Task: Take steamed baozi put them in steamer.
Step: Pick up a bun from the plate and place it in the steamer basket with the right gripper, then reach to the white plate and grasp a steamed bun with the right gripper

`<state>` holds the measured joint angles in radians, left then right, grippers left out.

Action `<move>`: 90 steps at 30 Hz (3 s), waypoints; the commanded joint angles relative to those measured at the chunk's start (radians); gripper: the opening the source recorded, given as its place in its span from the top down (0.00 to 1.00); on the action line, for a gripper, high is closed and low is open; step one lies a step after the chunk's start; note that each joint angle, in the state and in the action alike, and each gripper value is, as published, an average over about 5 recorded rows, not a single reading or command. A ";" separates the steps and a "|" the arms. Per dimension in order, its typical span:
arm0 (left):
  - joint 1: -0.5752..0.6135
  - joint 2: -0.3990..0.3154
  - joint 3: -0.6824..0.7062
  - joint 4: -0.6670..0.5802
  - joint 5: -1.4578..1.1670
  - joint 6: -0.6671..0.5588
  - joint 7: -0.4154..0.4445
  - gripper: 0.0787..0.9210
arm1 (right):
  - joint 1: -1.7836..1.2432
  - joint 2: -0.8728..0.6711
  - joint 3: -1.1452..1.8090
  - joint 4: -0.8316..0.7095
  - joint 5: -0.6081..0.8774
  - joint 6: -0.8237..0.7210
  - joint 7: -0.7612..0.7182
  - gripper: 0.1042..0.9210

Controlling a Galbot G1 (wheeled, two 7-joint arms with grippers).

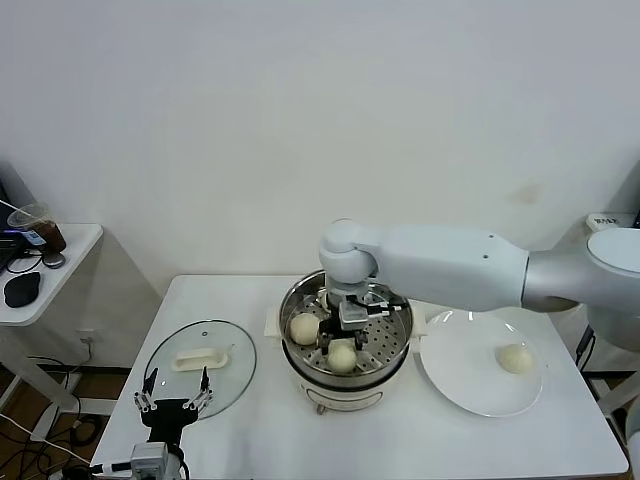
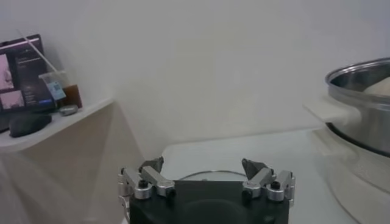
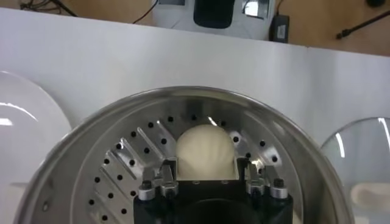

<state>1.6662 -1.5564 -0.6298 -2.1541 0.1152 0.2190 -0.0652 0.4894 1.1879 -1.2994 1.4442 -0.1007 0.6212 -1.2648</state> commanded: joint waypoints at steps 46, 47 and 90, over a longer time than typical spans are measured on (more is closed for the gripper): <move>0.065 0.015 -0.015 -0.037 -0.057 0.017 0.041 0.12 | -0.821 -0.694 0.945 -0.266 -0.256 -0.751 -0.022 0.12; 0.066 0.014 -0.015 -0.036 -0.056 0.017 0.041 0.12 | -0.816 -0.680 0.945 -0.285 -0.263 -0.737 -0.020 0.12; 0.052 0.017 -0.020 -0.009 -0.047 0.030 0.043 0.12 | -0.698 -0.457 0.875 -0.494 -0.418 -0.660 -0.035 0.12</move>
<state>1.7195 -1.5394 -0.6506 -2.1669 0.0685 0.2483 -0.0226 -0.2054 0.7180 -0.4253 0.9640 -0.4892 -0.0437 -1.3003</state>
